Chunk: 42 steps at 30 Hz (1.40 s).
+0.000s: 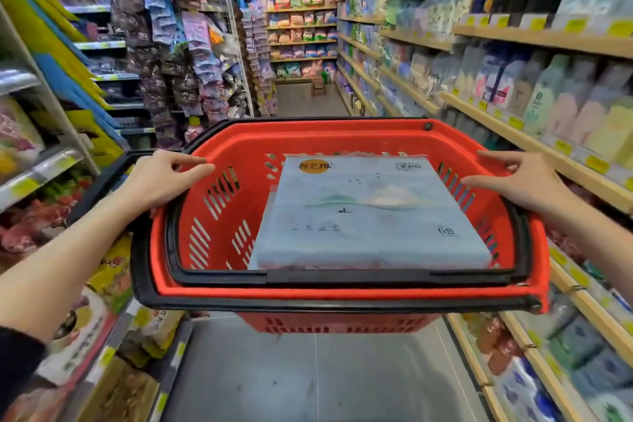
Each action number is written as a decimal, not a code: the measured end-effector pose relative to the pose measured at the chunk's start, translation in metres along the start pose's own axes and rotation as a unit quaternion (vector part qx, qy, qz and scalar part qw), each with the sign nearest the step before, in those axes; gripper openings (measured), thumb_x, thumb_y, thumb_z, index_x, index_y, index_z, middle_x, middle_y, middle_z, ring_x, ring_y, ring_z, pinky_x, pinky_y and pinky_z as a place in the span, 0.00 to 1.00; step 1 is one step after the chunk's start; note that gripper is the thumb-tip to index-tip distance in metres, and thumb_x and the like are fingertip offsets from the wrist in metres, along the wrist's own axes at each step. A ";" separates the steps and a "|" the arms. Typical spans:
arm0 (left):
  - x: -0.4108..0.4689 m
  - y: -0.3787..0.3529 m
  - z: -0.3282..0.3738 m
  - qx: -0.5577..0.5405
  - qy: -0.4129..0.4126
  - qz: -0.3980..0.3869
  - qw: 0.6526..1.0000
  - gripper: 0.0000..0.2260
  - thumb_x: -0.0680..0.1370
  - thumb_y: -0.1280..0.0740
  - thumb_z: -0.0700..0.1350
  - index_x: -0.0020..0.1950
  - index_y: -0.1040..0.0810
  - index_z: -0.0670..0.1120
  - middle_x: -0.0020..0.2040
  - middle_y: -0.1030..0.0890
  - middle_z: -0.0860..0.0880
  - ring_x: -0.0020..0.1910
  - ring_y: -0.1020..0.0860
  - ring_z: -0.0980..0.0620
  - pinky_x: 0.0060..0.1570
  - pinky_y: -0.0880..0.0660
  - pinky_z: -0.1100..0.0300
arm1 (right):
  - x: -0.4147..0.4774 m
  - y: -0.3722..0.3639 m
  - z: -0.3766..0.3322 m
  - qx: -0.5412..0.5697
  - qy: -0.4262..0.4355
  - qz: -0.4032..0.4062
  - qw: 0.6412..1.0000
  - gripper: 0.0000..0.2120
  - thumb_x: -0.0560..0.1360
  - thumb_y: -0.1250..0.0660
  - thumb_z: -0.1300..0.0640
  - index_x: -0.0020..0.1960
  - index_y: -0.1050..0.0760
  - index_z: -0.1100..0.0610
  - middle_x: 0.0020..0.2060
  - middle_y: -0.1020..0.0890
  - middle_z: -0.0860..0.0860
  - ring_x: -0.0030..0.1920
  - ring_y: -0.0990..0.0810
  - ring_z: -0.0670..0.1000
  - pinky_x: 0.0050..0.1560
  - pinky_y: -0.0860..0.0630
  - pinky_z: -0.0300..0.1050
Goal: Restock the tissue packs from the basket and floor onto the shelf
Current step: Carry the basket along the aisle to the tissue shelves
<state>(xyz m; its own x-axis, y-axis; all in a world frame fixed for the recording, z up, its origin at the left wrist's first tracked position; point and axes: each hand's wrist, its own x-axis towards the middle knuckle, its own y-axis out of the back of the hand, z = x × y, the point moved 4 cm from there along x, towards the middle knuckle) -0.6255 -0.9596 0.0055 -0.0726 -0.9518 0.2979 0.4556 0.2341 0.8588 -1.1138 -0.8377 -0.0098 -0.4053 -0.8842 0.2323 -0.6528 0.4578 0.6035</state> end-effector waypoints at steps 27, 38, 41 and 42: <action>0.459 -0.171 -0.110 -0.002 0.091 0.019 0.996 0.16 0.73 0.36 0.59 0.56 0.19 0.54 0.57 0.19 0.44 0.54 0.23 0.43 0.49 0.30 0.55 | 0.508 -0.278 -0.017 -0.011 0.015 -0.075 0.997 0.21 0.68 0.28 0.52 0.61 0.24 0.51 0.53 0.20 0.55 0.49 0.25 0.49 0.49 0.33 0.41; 0.691 -0.210 -0.187 0.019 0.026 -0.020 0.999 0.12 0.75 0.36 0.54 0.55 0.19 0.54 0.41 0.19 0.43 0.41 0.23 0.43 0.39 0.32 0.55 | 0.642 -0.404 -0.041 -0.020 -0.035 -0.028 0.999 0.22 0.68 0.28 0.51 0.61 0.24 0.51 0.48 0.24 0.48 0.47 0.26 0.48 0.47 0.34 0.41; 0.742 -0.220 -0.200 0.015 0.016 -0.016 1.000 0.12 0.75 0.36 0.54 0.55 0.19 0.55 0.39 0.21 0.42 0.41 0.23 0.40 0.39 0.32 0.55 | 0.680 -0.427 -0.050 -0.024 -0.040 -0.015 0.999 0.22 0.68 0.28 0.50 0.61 0.24 0.49 0.47 0.22 0.50 0.45 0.26 0.48 0.46 0.33 0.41; 0.758 -0.225 -0.204 0.013 0.016 -0.016 1.000 0.11 0.75 0.36 0.54 0.55 0.19 0.54 0.37 0.21 0.42 0.38 0.23 0.41 0.36 0.33 0.55 | 0.694 -0.434 -0.051 -0.023 -0.041 -0.013 0.999 0.22 0.68 0.28 0.49 0.61 0.24 0.48 0.47 0.22 0.51 0.45 0.25 0.48 0.46 0.33 0.42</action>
<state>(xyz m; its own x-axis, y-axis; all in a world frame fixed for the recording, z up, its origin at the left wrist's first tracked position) -0.6023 -1.7740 -0.0466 -0.0586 -0.9646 0.2573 0.4303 0.2082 0.8784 -1.0789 -1.6552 -0.0717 -0.4410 -0.8840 0.1548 -0.6348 0.4292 0.6426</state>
